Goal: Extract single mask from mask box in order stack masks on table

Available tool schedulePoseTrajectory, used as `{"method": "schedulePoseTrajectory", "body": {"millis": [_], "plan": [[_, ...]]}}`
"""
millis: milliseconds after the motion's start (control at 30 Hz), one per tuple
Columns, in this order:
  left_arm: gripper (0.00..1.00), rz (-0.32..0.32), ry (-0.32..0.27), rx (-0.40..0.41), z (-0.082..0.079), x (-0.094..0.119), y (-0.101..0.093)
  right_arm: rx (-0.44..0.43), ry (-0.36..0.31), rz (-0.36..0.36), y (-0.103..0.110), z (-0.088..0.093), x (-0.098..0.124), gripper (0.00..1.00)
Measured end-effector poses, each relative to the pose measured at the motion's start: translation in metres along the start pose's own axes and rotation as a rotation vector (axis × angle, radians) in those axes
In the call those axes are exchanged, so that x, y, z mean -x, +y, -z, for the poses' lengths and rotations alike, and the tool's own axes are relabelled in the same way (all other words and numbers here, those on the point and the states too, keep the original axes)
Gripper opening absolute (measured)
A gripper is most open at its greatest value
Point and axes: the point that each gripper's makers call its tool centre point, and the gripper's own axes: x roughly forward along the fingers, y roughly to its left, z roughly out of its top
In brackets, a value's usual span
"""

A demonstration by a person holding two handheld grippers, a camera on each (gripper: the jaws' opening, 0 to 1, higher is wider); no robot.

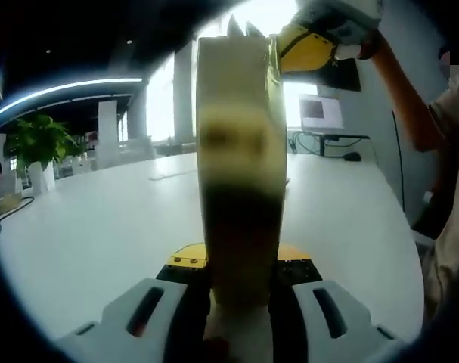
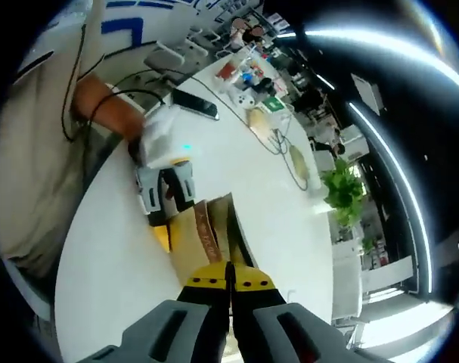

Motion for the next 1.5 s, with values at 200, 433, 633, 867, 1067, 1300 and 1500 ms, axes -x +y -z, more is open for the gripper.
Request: {"method": "schedulePoseTrajectory", "body": {"millis": [200,433,633,867,1067,1300,1500], "plan": [[0.20,-0.001,0.002,0.008,0.000,0.000,0.000,0.031,0.004,-0.036,0.008,0.000,0.000,0.00],[0.20,0.004,-0.005,-0.013,0.000,-0.001,0.000,-0.034,0.014,-0.086,0.003,-0.001,-0.004,0.00],[0.20,0.007,-0.009,-0.030,-0.001,0.000,-0.003,-0.088,0.038,-0.138,0.000,0.001,-0.015,0.00],[0.20,0.008,-0.008,-0.030,-0.001,0.000,-0.001,-0.065,0.067,-0.159,-0.004,0.001,-0.021,0.00],[0.20,0.010,-0.011,-0.045,-0.001,0.000,-0.001,-0.125,0.083,-0.208,-0.003,0.004,-0.027,0.00],[0.20,0.015,-0.012,-0.066,-0.001,0.000,-0.002,-0.142,0.076,-0.245,-0.004,0.006,-0.030,0.00],[0.20,0.017,-0.011,-0.079,-0.001,-0.001,-0.004,-0.141,0.077,-0.286,-0.001,0.008,-0.032,0.00]]}}
